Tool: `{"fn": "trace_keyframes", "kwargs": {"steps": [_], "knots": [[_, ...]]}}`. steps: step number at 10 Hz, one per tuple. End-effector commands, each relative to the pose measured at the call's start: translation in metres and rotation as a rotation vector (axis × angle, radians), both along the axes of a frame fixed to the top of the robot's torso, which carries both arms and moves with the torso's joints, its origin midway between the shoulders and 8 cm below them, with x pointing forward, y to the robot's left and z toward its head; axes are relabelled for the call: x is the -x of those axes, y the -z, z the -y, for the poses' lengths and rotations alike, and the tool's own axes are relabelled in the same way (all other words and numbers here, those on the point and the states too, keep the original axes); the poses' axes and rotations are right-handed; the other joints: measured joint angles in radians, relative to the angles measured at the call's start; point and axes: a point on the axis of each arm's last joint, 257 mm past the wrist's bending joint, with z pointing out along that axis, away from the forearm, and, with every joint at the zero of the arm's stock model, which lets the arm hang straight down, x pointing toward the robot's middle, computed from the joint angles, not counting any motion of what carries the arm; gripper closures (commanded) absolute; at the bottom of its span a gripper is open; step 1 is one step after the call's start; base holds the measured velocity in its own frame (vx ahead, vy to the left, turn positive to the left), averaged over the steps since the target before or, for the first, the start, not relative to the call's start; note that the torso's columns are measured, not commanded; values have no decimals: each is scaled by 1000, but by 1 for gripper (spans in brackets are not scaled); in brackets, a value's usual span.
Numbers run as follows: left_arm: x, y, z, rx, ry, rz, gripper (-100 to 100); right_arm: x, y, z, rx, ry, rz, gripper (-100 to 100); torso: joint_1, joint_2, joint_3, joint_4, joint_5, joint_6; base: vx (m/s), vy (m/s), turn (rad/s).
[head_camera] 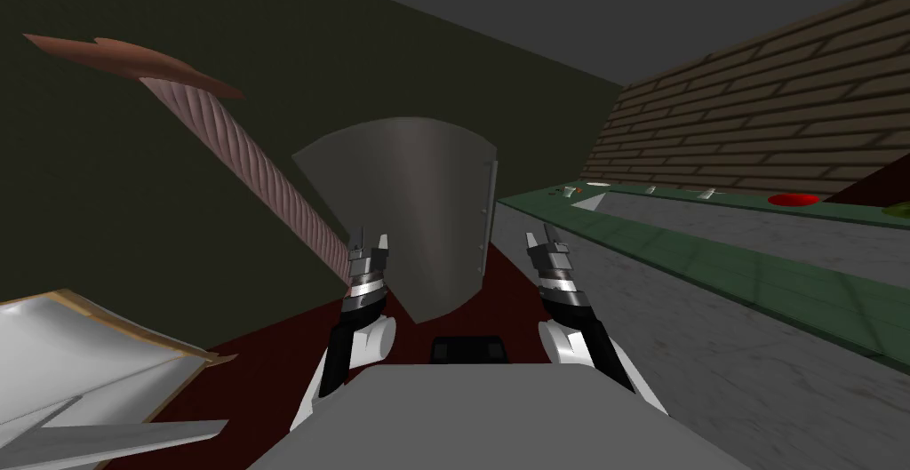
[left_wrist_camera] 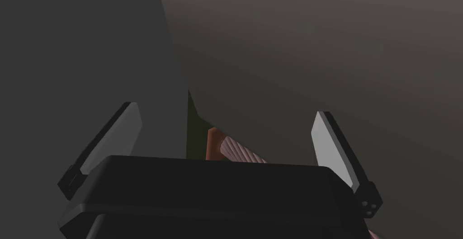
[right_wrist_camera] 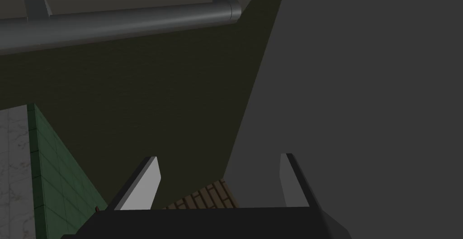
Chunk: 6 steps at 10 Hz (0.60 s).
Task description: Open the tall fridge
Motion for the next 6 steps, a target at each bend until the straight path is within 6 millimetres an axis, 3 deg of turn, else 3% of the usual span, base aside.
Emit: {"fn": "trace_keyframes", "kwargs": {"steps": [1,6], "knots": [[0,0,0,0,0,0,0,0,0,0,0,0,0,0,0,40,-82,41,0,0,0,0,0],[0,0,0,0,0,0,0,0,0,0,0,0,0,0,0,396,-792,396,0,0,0,0,0]]}}
